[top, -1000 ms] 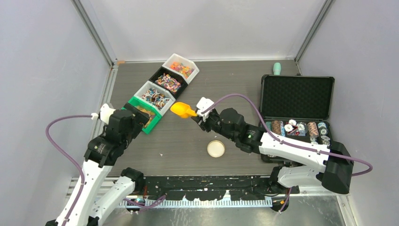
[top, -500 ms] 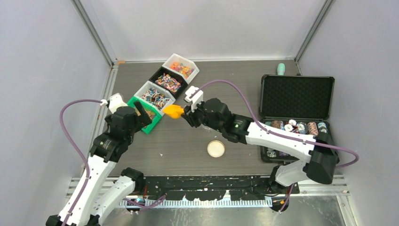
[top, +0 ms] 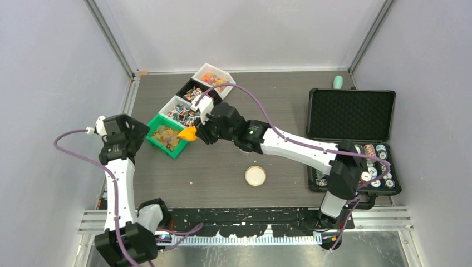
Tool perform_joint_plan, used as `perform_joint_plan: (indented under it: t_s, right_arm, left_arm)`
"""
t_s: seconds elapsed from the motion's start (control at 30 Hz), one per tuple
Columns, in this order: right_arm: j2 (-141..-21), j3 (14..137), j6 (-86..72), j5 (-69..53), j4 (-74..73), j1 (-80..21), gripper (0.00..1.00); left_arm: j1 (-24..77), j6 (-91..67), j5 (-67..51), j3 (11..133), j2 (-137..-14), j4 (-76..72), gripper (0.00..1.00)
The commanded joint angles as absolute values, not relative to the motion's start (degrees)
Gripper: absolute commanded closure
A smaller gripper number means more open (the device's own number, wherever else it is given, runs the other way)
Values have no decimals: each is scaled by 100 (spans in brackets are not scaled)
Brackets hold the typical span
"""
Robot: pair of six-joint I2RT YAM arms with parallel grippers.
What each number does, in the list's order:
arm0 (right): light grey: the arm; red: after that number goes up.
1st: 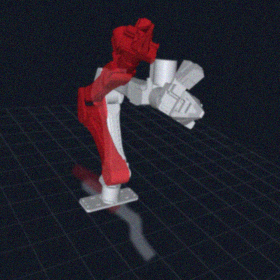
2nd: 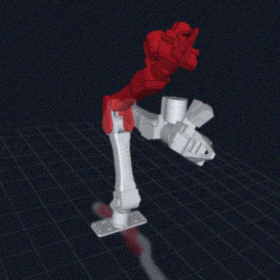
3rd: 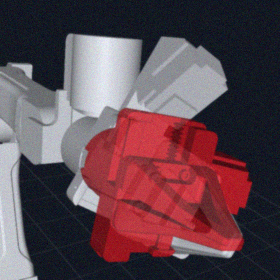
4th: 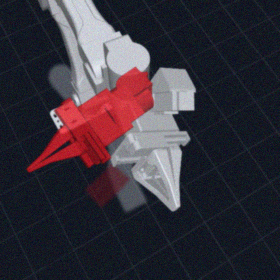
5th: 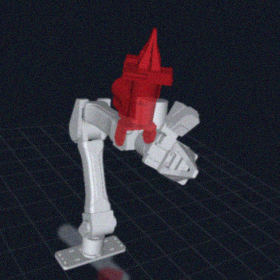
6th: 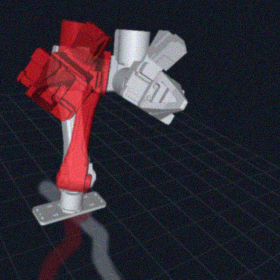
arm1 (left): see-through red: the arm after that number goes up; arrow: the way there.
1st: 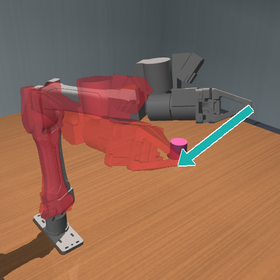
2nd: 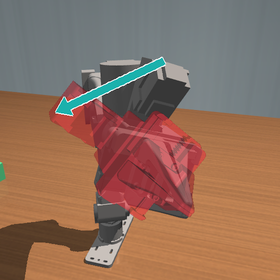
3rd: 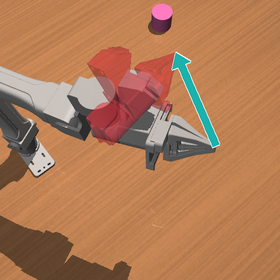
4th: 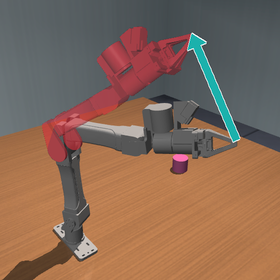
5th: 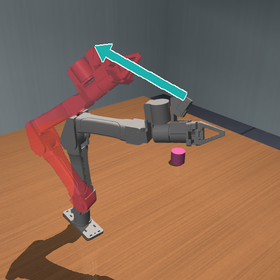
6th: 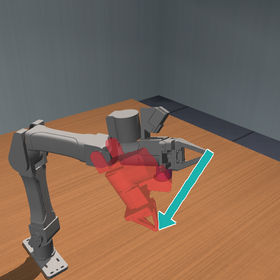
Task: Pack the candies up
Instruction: Scoop the fake candies from the storage box.
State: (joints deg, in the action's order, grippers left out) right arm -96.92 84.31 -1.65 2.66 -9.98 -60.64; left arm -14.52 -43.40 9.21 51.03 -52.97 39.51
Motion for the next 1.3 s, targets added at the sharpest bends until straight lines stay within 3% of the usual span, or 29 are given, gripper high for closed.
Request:
perform_joint_plan:
  t_s: [0.0, 0.23, 0.43, 1.27]
  right_arm:
    - [-10146, 9137, 262, 304, -1131, -6077, 99]
    - [-10924, 9950, 656, 496, -1646, -6073, 99]
    - [-11320, 10267, 792, 507, -1696, -6080, 99]
    - [-12120, 11568, 1437, 505, -3048, -6159, 100]
  left_arm:
    - [-2242, -5054, 29, 4673, -5567, 2986, 4]
    - [-2717, -5473, -261, 4174, -6119, 2007, 10]
    - [-2718, -5904, -894, 3946, -6589, 1265, 22]
    - [-2723, -5859, -969, 3618, -7148, 1072, 56]
